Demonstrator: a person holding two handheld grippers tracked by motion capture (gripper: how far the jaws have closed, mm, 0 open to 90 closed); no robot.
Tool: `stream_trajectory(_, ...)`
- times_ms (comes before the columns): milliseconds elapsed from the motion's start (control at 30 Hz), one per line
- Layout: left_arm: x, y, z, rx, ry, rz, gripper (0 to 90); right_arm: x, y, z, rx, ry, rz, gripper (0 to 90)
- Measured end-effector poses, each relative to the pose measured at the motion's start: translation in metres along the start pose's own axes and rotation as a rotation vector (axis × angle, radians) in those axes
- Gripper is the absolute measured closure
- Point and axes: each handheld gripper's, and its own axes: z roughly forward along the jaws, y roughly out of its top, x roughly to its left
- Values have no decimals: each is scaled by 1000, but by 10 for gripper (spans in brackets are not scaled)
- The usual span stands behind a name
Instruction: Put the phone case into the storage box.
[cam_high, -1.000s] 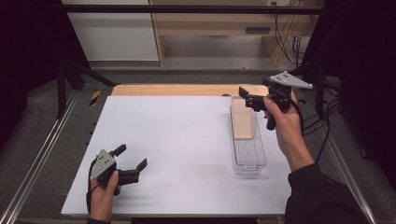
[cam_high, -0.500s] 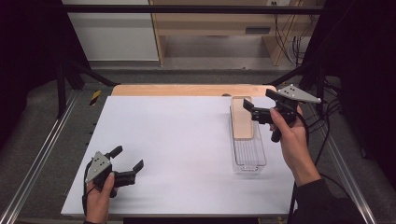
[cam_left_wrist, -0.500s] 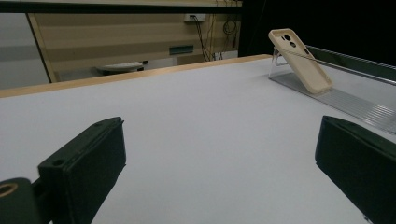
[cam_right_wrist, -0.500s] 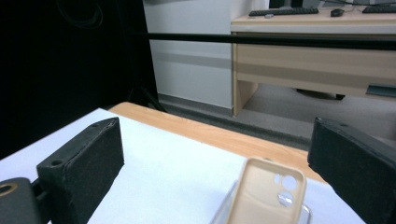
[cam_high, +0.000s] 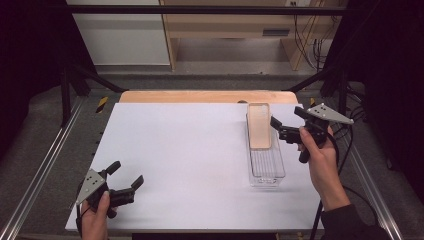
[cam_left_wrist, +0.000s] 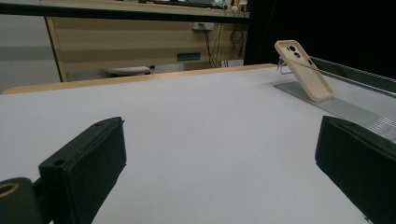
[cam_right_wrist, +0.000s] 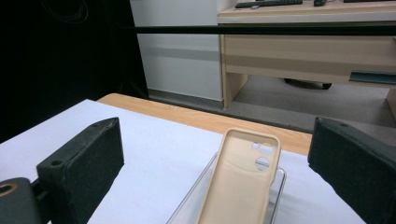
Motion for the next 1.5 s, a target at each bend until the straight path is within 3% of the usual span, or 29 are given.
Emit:
stream_trajectory(500, -4, -3, 5, 22, -5, 7, 19, -6, -16, -26, 11, -4, 11, 31)
stream_trajectory(800, 4, -3, 2, 10, 14, -15, 19, -7, -28, -31, 25, 7, 13, 30)
stream_trajectory(1167, 3, -4, 3, 18, 11, -13, 19, -8, -42, -36, 37, 17, 5, 31)
stream_trajectory(1500, 3, -4, 3, 16, 10, -12, 19, -5, -54, -42, -3, 14, -60, 31)
